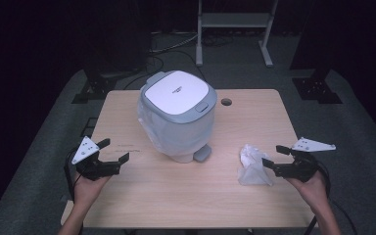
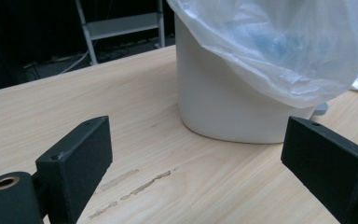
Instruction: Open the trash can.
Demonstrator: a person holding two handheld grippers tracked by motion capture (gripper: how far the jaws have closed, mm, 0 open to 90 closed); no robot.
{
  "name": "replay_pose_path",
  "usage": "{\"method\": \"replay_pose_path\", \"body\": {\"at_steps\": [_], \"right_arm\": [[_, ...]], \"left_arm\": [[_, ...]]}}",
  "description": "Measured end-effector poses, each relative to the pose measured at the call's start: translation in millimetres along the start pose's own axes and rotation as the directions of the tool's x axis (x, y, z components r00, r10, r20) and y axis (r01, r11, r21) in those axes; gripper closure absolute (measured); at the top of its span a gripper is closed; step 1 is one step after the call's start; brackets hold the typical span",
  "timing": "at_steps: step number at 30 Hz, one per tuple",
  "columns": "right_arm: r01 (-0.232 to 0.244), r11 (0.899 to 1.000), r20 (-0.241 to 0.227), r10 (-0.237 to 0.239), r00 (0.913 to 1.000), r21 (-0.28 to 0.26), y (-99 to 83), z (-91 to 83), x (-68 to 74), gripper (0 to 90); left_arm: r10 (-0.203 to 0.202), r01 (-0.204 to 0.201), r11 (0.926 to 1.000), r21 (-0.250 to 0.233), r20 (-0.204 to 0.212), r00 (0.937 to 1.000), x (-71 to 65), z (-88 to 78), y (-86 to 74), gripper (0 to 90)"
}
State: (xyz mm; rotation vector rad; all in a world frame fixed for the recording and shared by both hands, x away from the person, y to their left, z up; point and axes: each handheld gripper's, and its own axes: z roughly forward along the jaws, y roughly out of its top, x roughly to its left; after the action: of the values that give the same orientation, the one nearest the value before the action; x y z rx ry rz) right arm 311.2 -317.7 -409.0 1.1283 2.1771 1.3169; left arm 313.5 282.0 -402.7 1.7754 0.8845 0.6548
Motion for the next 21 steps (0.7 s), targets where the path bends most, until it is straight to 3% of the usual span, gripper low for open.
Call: {"method": "replay_pose_path", "body": {"at_steps": [6,13,15,18,21], "right_arm": [[0.033,0.999,-0.037,-0.032,0.9988,0.025,22.1,13.7,6.3,18.4],[0.058,0.997,-0.051,-0.056,0.9972,0.045,55.0,34.4,9.0,18.3],[0.069,0.997,-0.045,-0.068,0.9967,0.034,80.9,50.5,8.7,18.4],[0.068,0.997,-0.046,-0.067,0.9967,0.03,95.1,60.1,7.5,18.4],[0.062,0.997,-0.048,-0.06,0.997,0.046,120.4,85.3,4.0,18.4]], "left_arm": [[-0.019,0.019,0.9998,-0.003,-0.011,0.9998,5.1,8.3,5.6,7.8],[-0.001,0.002,1.0,0.004,-0.033,0.9994,5.6,26.9,24.3,7.8],[0.003,-0.002,0.9999,0.014,-0.068,0.9977,5.3,40.9,35.2,8.2],[0.005,-0.003,0.9997,0.024,-0.101,0.9949,5.9,52.5,41.0,8.2],[-0.011,0.017,0.9991,0.04,-0.144,0.9895,8.2,67.1,45.5,8.2]]}}
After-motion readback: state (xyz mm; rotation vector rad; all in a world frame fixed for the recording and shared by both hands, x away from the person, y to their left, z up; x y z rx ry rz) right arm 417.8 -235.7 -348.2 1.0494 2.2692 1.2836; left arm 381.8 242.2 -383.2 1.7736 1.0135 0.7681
